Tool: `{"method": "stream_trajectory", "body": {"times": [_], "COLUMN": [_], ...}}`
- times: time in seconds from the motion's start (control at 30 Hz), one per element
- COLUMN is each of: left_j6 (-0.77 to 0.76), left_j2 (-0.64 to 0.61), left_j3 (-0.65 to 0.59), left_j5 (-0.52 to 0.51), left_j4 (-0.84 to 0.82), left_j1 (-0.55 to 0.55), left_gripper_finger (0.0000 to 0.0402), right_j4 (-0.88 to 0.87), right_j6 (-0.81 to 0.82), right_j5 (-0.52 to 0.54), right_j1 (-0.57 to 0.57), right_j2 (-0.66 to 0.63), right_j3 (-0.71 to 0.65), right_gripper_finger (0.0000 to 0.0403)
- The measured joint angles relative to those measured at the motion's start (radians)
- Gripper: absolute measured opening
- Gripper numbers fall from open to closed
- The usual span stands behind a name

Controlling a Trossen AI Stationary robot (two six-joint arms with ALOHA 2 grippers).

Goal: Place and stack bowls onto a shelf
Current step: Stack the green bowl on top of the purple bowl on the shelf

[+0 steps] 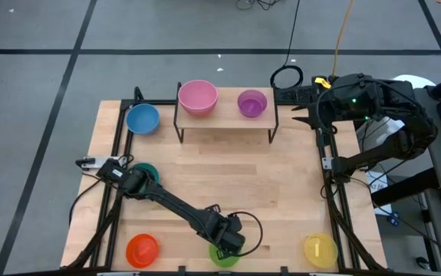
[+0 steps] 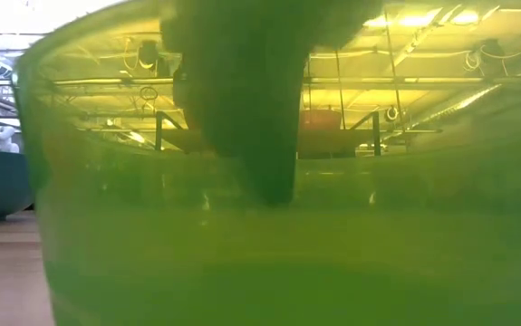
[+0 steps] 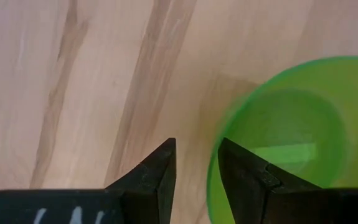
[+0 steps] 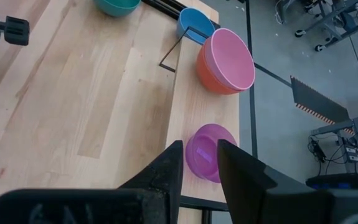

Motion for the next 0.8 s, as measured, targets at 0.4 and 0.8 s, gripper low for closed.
{"method": "stream_trajectory", "body": {"times": [0.4, 0.8], "left_j6": [0.001, -0.053], "left_j2": [0.006, -0.01], "left_j3": [0.0, 0.0], "left_j5": [0.003, -0.032], "left_j4": [-0.001, 0.001], "left_j1": [0.016, 0.067], "left_gripper_finger": [0.0044, 0.0006], "right_j4": [0.0, -0.002], "right_j6": [0.0, -0.012], "right_j5": [0.0, 0.0], "right_j1": [0.0, 0.0], "right_j2": [0.0, -0.004], "right_j3": [0.0, 0.0], "right_gripper_finger": [0.0091, 0.0091]}}
